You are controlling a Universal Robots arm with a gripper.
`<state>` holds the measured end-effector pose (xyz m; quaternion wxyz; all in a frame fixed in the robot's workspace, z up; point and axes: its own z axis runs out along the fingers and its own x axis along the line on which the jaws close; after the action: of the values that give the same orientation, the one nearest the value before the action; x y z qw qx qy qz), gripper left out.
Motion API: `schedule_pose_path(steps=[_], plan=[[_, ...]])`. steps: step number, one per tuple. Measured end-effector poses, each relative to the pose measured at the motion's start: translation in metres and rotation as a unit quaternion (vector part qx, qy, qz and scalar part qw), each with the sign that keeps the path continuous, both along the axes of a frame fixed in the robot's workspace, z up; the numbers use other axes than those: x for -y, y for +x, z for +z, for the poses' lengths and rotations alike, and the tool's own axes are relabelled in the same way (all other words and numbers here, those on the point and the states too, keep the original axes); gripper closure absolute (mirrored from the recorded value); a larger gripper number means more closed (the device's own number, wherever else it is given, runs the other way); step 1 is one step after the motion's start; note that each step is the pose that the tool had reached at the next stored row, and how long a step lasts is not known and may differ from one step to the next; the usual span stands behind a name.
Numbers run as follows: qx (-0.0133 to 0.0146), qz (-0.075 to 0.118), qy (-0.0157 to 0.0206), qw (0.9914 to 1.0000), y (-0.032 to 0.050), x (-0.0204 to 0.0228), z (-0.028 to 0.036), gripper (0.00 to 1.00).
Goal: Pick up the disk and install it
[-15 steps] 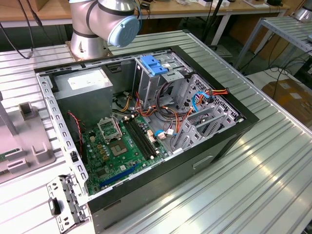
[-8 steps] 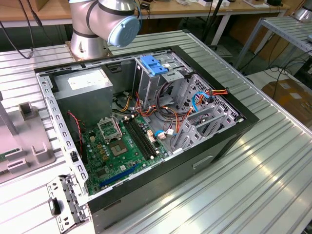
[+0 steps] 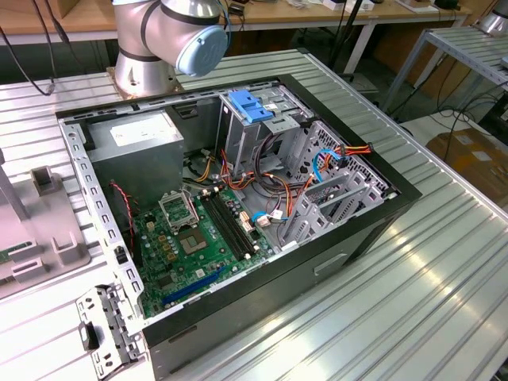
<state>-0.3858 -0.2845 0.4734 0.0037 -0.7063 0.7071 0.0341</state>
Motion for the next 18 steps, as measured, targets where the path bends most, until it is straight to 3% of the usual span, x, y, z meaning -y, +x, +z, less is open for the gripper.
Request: schedule_pose_path(steps=[18], plan=[[0.0000,0.000,0.0000,1.00000,0.0165,0.0000,0.0000,0.64]])
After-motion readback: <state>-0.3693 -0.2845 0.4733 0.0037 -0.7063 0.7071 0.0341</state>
